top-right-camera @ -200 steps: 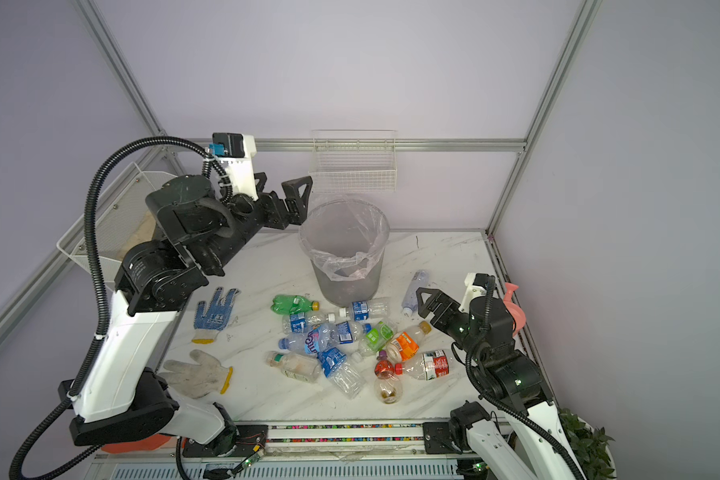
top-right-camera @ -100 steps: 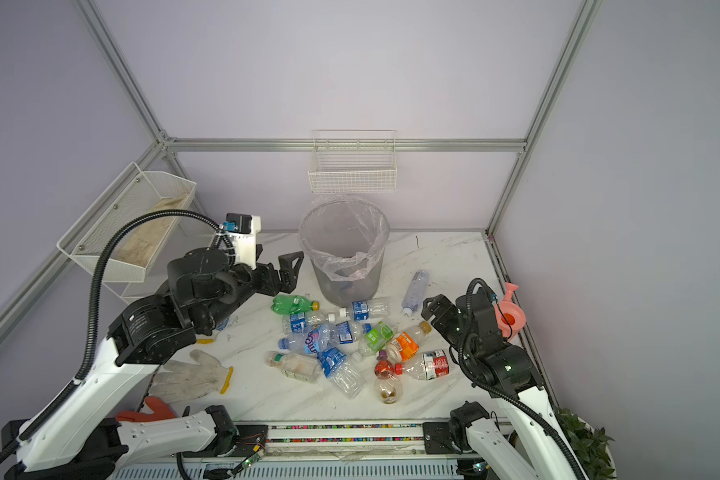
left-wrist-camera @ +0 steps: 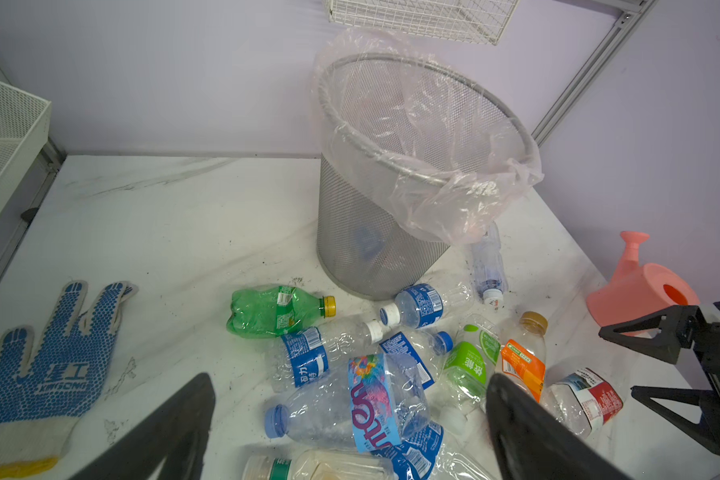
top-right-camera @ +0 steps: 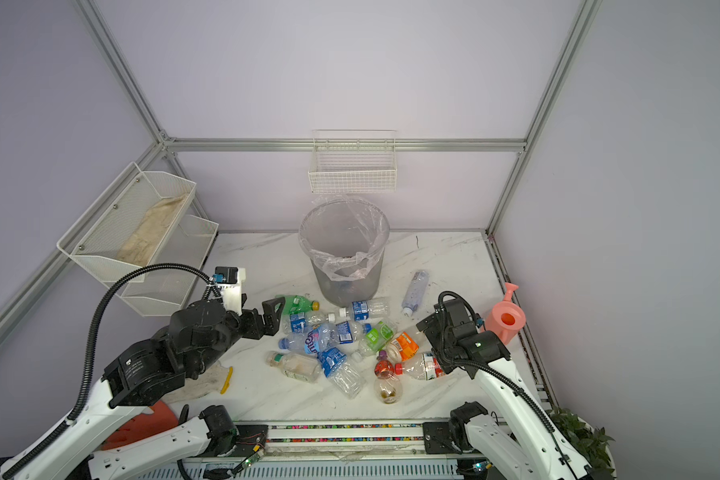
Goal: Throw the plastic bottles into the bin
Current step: 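Release the bottle into the bin and draw the left gripper back toward the pile, then grasp the red-labelled clear bottle with the right gripper while the left gripper hovers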
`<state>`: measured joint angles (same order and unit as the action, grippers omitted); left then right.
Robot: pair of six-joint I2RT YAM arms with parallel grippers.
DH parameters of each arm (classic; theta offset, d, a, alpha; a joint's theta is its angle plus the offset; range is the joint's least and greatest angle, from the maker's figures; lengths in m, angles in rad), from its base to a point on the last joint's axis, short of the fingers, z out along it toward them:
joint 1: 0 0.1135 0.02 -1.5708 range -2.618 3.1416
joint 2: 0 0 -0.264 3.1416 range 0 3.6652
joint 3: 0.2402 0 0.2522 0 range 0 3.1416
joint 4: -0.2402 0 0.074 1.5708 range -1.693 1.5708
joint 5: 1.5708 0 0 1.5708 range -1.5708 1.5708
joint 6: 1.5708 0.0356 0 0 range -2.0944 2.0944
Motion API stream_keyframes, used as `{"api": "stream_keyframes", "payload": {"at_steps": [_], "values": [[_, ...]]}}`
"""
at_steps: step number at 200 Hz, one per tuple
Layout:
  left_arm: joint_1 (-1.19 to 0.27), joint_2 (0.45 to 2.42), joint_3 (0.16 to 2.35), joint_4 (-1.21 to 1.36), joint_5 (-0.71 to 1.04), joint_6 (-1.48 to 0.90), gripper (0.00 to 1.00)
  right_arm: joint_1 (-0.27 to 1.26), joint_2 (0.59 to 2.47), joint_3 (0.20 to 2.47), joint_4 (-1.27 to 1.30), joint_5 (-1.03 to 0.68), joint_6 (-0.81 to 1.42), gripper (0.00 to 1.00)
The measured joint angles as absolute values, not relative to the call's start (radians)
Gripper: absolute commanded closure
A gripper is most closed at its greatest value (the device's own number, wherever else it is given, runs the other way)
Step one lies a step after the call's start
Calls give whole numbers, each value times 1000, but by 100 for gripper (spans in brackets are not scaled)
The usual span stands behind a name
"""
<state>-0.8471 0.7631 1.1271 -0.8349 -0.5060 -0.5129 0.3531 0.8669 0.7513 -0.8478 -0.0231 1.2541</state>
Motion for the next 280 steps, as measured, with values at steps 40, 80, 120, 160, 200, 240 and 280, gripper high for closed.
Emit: {"api": "stream_keyframes", "payload": {"at_steps": [40, 80, 120, 160, 200, 240, 280], "values": [[-847, 663, 1033, -856, -504, -513, 0, 353, 924, 701, -842, -44, 1302, 6], [-847, 578, 931, -864, -497, -513, 0, 353, 914, 695, -851, -31, 1364, 9], [-847, 499, 866, -886, -498, -516, 0, 353, 943, 682, -854, -3, 1391, 9], [-847, 449, 811, -897, -498, -531, 0, 352, 1041, 680, -850, 23, 1391, 8], [-847, 435, 810, -906, -497, -532, 0, 347, 1092, 638, -812, 31, 1394, 8], [-847, 419, 811, -939, -500, -530, 0, 335, 1155, 569, -755, 30, 1396, 9], [-847, 347, 810, -953, -506, -530, 0, 332, 1177, 554, -721, 30, 1405, 33]]}}
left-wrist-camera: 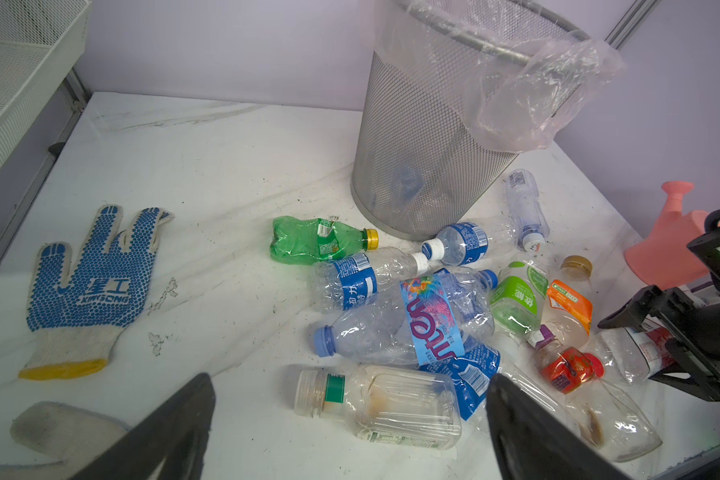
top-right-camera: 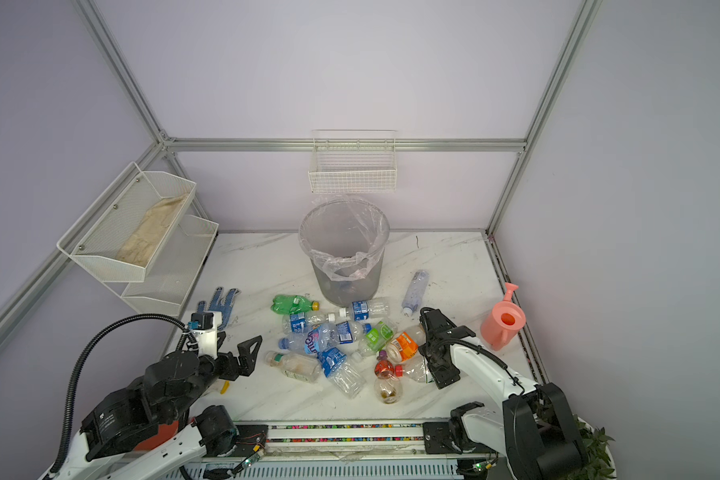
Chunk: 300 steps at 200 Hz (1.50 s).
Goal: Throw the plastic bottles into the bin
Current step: 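Grasp the red-labelled clear bottle with the right gripper while the left gripper hovers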
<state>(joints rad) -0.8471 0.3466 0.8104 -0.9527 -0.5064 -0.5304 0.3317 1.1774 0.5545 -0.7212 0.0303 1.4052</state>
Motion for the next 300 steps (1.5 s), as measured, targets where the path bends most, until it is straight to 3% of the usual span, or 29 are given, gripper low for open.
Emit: {"api": "stream_keyframes", "payload": {"at_steps": [40, 91, 133, 170, 181, 227, 300], "values": [[-847, 327, 810, -961, -510, -531, 0, 332, 1136, 539, -702, 33, 1427, 52], [-847, 326, 810, -961, -510, -531, 0, 332, 1019, 539, -730, 45, 1436, 67], [-847, 326, 810, -961, -510, -531, 0, 331, 937, 717, -835, 138, 1414, 71], [-847, 326, 810, -961, -510, -531, 0, 331, 931, 902, -860, 227, 1296, 88], [-847, 326, 810, -961, -510, -531, 0, 331, 918, 920, -842, 228, 1247, 88], [-847, 323, 810, -960, -510, -531, 0, 330, 828, 923, -620, 37, 987, 100], [-847, 323, 810, -960, -509, -531, 0, 371, 935, 1188, -455, -183, 725, 100]]}}
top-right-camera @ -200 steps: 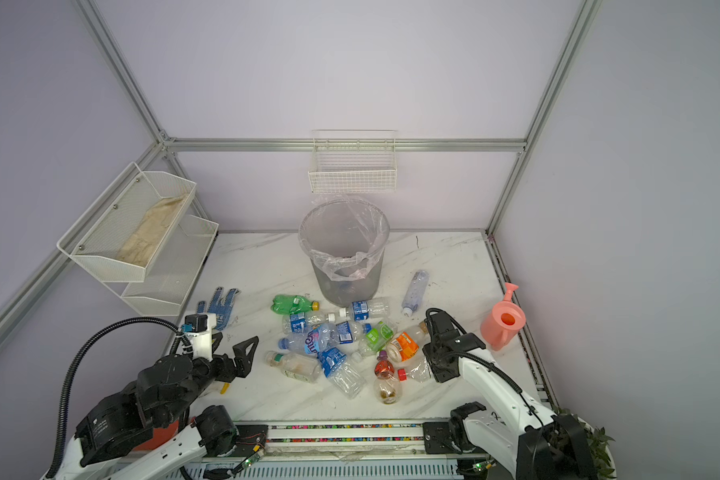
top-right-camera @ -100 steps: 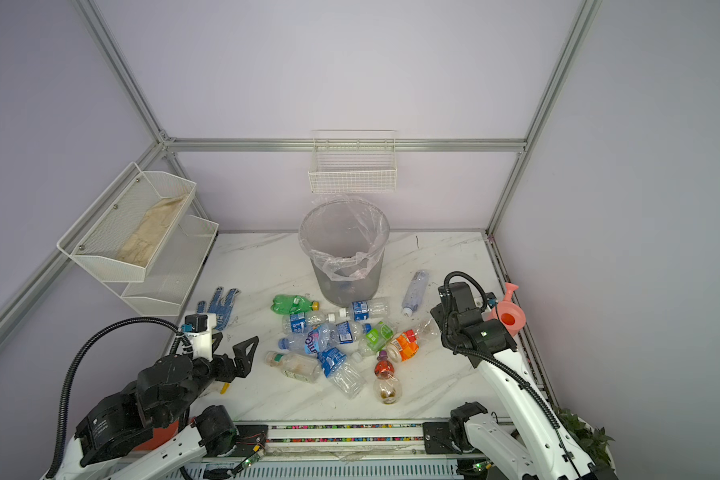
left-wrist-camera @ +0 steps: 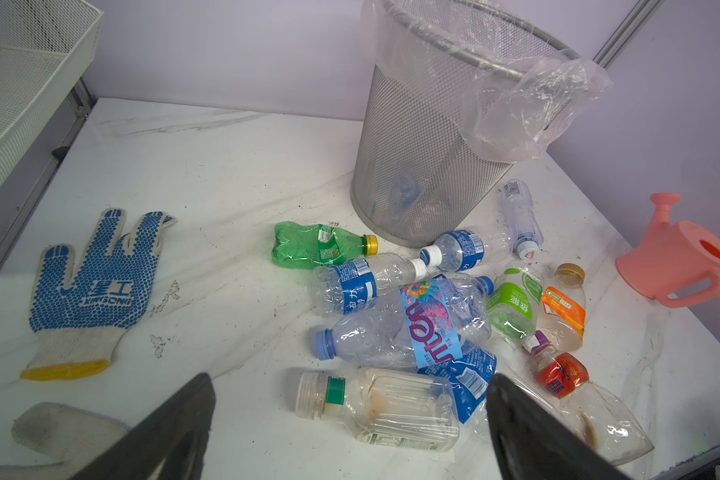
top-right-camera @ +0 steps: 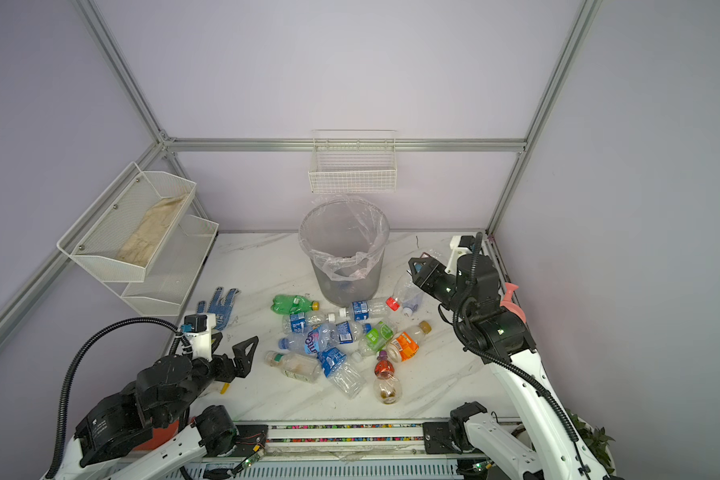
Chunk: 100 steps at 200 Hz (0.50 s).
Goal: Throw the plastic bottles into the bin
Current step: 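Grasp the red-labelled clear bottle with the right gripper while the left gripper hovers, then lift the red-labelled bottle with the right gripper and carry it over the bin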
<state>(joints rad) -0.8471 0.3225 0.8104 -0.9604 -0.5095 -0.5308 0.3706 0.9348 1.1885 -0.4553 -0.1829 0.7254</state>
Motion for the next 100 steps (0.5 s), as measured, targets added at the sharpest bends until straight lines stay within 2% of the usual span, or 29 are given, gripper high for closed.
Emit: {"api": "stream_keyframes", "payload": {"at_steps": [35, 100], "values": [[-847, 322, 810, -960, -509, -531, 0, 429, 1036, 1354, -465, -187, 632, 100], [-847, 315, 810, -960, -509, -531, 0, 622, 1245, 1705, -522, -57, 521, 100]]}}
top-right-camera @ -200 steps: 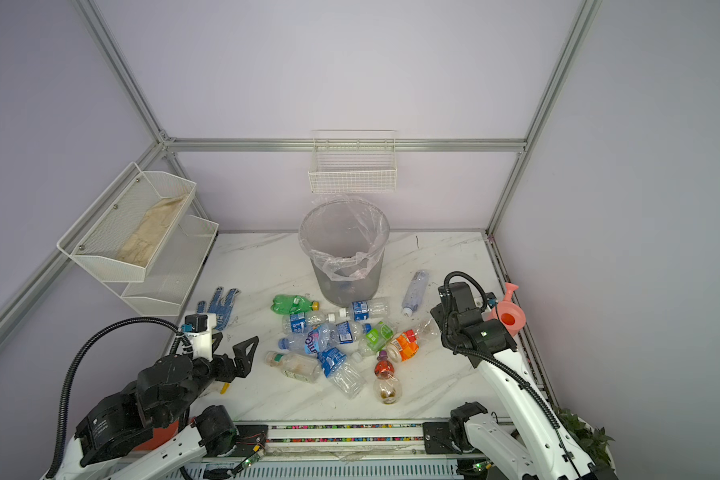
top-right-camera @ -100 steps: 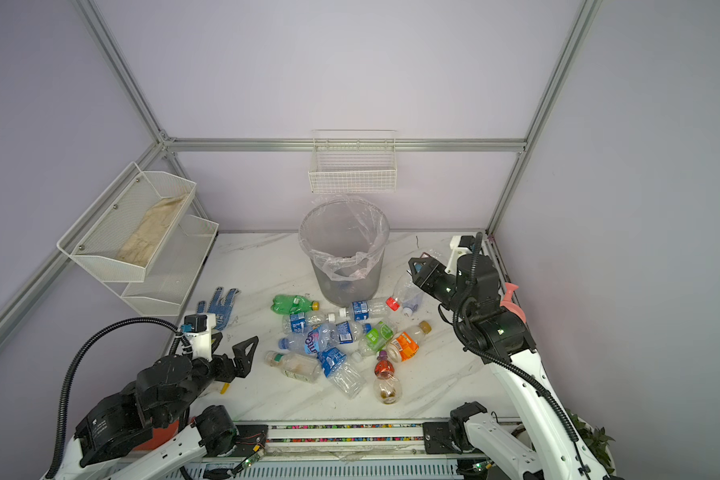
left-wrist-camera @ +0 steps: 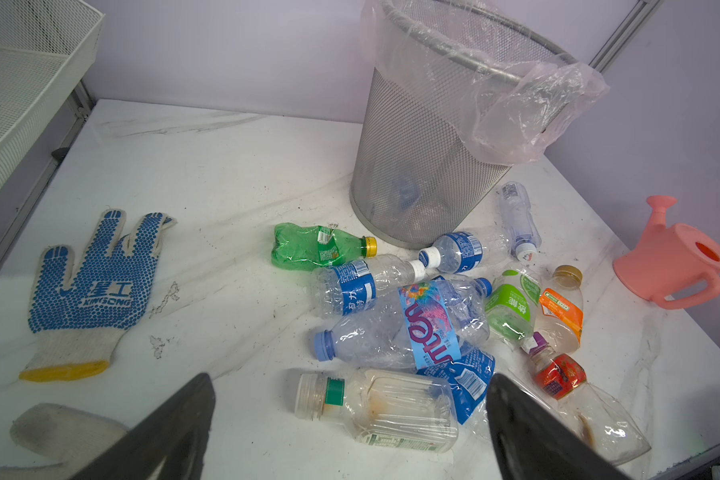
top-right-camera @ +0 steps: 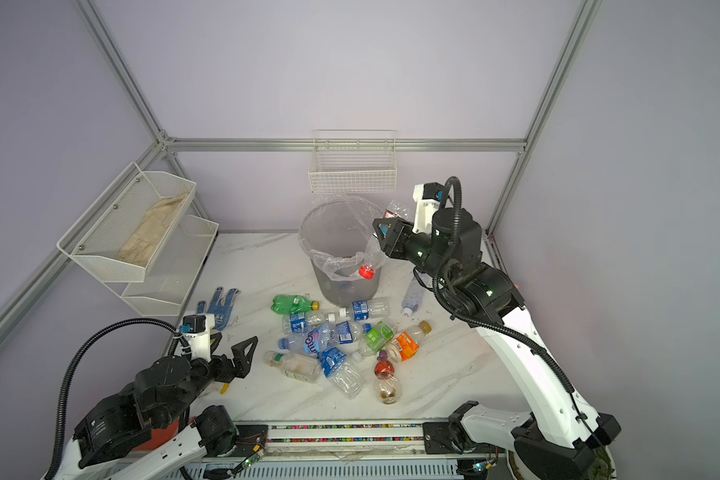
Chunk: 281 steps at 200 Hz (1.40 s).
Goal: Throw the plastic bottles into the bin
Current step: 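Lift the red-labelled bottle with the right gripper and carry it over the bin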
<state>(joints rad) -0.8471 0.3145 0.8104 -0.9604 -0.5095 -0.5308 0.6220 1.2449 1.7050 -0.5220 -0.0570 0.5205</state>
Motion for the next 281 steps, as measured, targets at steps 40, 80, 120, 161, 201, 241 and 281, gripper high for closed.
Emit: {"api": "stream_keyframes", "payload": {"at_steps": [40, 80, 120, 161, 201, 241, 281], "values": [[-847, 313, 810, -960, -508, -530, 0, 673, 1349, 1924, -582, 33, 457, 100], [-847, 300, 810, -959, -505, -530, 0, 680, 1417, 2089, -626, 101, 403, 100], [-847, 258, 810, -959, -505, -527, 0, 680, 1514, 2229, -675, 169, 355, 100], [-847, 254, 810, -959, -505, -527, 0, 680, 1574, 2236, -685, 197, 341, 100], [-847, 258, 810, -959, -505, -527, 0, 680, 1687, 2255, -669, 210, 327, 77], [-847, 267, 810, -960, -505, -527, 0, 680, 1953, 2470, -737, 231, 327, 3], [-847, 266, 810, -960, -506, -527, 0, 682, 1945, 2353, -774, 257, 326, 3]]}}
